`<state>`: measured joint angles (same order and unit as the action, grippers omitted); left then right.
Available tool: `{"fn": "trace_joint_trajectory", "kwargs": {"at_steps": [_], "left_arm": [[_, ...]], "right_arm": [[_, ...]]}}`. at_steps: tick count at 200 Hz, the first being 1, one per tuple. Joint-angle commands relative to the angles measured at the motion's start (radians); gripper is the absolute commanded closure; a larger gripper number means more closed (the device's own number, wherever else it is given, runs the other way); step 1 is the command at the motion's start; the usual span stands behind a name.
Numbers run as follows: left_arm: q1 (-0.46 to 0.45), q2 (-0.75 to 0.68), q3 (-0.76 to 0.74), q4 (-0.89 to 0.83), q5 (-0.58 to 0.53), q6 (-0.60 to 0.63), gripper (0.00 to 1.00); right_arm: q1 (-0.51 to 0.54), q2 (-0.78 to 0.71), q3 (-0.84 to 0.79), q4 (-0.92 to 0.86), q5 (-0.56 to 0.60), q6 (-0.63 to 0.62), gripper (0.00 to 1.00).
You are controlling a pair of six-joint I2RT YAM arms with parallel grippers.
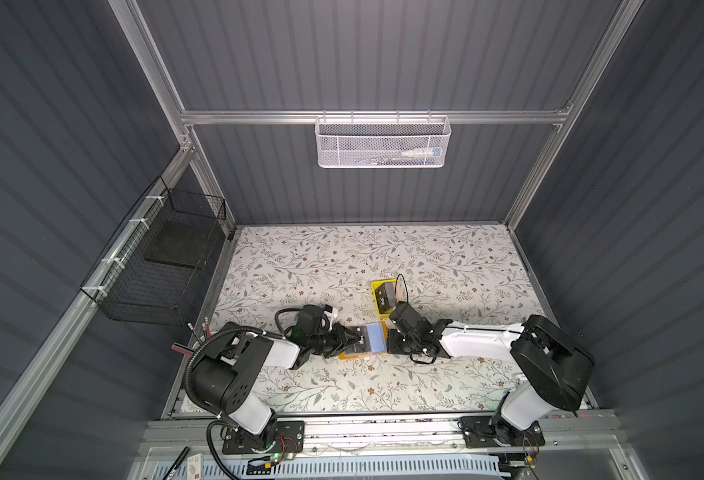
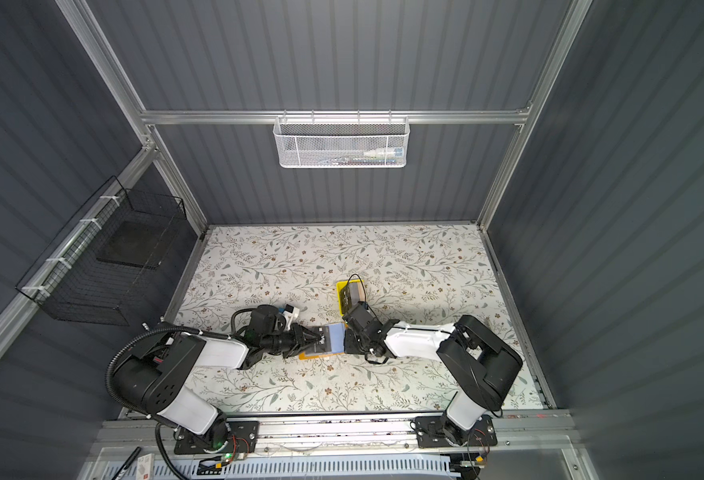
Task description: Put the credit cards into the card holder
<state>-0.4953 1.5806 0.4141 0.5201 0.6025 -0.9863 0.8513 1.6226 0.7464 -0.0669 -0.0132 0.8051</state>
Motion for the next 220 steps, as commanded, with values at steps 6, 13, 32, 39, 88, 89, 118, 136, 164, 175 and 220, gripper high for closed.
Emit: {"fn": "trace_joint_trajectory", "kwargs": {"at_steps": [6,13,32,39,88,89,118,136,164,175,220], "left_arm": [[0.003,-0.037,0.042,-0.276,-0.078,0.087,0.69],[0.003,-0.049,0.051,-0.314,-0.093,0.098,0.69],[0.003,-0.073,0.081,-0.412,-0.125,0.135,0.68],[0.003,-0.08,0.089,-0.436,-0.135,0.144,0.69],[0.003,-0.114,0.109,-0.504,-0.15,0.179,0.7],[0.003,-0.114,0.11,-0.506,-0.15,0.179,0.7],[-0.003,-0.126,0.142,-0.577,-0.191,0.21,0.7],[-0.003,-0.129,0.163,-0.629,-0.218,0.229,0.7],[-0.009,-0.124,0.186,-0.677,-0.245,0.242,0.7],[-0.014,-0.119,0.186,-0.674,-0.24,0.242,0.7],[-0.049,-0.091,0.19,-0.637,-0.221,0.23,0.79]], "right_arm": [[0.011,0.04,-0.013,-0.059,-0.001,0.006,0.9],[0.011,0.04,-0.012,-0.061,0.001,0.006,0.9],[0.017,0.043,0.002,-0.089,0.018,-0.001,0.9],[0.021,0.046,0.012,-0.106,0.032,-0.003,0.9],[0.064,0.077,0.091,-0.229,0.112,-0.017,0.9],[0.064,0.077,0.093,-0.231,0.113,-0.016,0.9],[0.088,0.082,0.116,-0.267,0.129,-0.001,0.9],[0.104,0.077,0.116,-0.266,0.119,0.016,0.9],[0.121,0.071,0.102,-0.255,0.114,0.038,0.9],[0.123,0.068,0.095,-0.248,0.111,0.041,0.9],[0.123,0.072,0.085,-0.232,0.116,0.041,0.91]]}}
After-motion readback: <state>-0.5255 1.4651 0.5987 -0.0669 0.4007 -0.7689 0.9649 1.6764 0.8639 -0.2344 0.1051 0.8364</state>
